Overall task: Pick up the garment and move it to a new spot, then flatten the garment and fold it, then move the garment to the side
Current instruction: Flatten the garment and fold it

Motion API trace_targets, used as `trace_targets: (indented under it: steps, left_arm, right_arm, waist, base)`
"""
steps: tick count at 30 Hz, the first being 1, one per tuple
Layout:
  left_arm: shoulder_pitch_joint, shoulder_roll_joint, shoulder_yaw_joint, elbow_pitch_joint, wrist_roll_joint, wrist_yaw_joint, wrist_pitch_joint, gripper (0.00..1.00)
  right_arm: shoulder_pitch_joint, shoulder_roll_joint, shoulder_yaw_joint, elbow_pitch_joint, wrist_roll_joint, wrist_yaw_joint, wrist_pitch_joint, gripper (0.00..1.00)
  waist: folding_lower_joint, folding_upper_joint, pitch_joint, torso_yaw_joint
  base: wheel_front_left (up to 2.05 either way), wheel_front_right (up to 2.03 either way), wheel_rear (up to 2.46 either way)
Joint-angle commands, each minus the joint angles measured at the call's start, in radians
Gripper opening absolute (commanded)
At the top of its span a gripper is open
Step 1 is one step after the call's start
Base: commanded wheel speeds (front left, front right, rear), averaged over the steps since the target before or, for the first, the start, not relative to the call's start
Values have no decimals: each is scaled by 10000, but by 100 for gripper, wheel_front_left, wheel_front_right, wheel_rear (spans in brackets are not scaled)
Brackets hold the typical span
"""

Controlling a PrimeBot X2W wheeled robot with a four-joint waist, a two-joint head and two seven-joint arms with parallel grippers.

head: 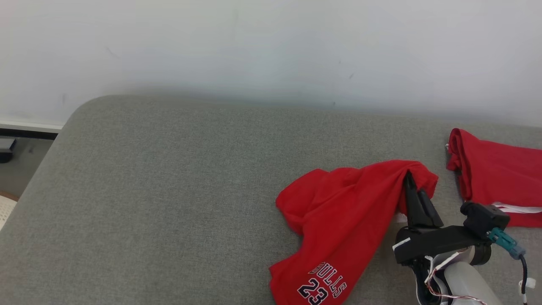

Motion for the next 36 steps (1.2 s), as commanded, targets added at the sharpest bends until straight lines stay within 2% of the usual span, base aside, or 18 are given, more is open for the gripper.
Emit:
trace_targets:
  steps: [1, 8, 9, 10, 11, 16, 21, 30, 36]
  left_arm:
    - [-131, -43, 64, 68, 26, -69, -24, 100]
    - [-121, -262, 346, 7, -156, -103, -24, 100]
    - [-131, -312, 354, -36, -174, -111, -24, 100]
    - [-144, -370, 361, -96, -203, -119, -24, 100]
    - [-145, -447, 373, -165, -240, -129, -24, 100]
    - [46, -711, 416, -522, -297, -154, -25, 100]
    - [343, -946, 195, -939, -336, -137, -25, 100]
    - [438, -1102, -822, -687, -782, -144, -25, 100]
    - [204, -1149, -2067, 66, -1349, -134, -25, 100]
  right_arm:
    - [-184, -90, -125, -9, 59, -19, -12, 0]
    - [-256, -273, 493, 409, 225, -19, -12, 0]
    - [-202, -322, 607, 634, 213, -19, -12, 27]
    - [-174, -366, 759, 835, 156, -19, -10, 77]
    - [-231, -409, 791, 875, 10, -19, -15, 100]
    - [123, -492, 400, 820, -933, -19, -12, 100]
    - [842, -431, -304, 140, -1639, -19, -12, 100]
    - [2340, -76, -1421, -1138, -2452, -19, -15, 100]
    - [3196, 375, -1743, -1519, -2702, -19, -13, 100]
  waist:
    - [-1, 0, 42, 73]
    - [-1, 0, 95, 259]
    - [-1, 0, 98, 270]
    - [-1, 0, 97, 275]
    - [-1, 0, 97, 269]
    - [-1, 0, -49, 154]
    - [-1, 0, -197, 38]
    - [-1, 0, -321, -147]
    - [-1, 0, -292, -328]
  base:
    - [0, 0, 0]
    - [0, 0, 0]
    - [0, 0, 0]
    - [0, 0, 0]
    - [0, 0, 0]
    - [0, 0, 0]
    - [0, 0, 0]
    - [0, 0, 0]
    - [0, 0, 0]
